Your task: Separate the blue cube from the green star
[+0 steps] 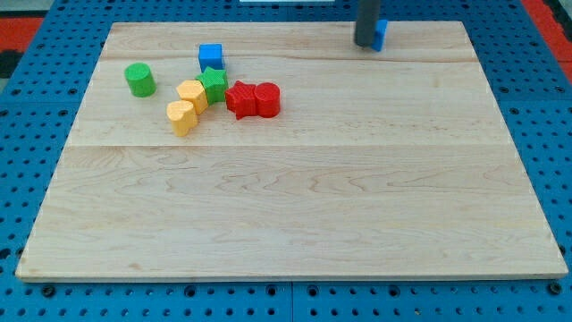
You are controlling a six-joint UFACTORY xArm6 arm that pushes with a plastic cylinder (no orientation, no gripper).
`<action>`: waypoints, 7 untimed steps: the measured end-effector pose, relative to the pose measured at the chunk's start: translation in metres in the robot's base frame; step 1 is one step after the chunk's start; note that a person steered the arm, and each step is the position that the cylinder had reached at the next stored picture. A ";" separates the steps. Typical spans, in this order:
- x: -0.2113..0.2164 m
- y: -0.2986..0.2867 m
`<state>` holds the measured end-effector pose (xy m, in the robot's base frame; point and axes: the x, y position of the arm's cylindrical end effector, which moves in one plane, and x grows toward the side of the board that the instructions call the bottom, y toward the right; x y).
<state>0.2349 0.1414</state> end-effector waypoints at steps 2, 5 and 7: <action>0.055 -0.047; 0.083 -0.233; 0.077 -0.297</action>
<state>0.3115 -0.1552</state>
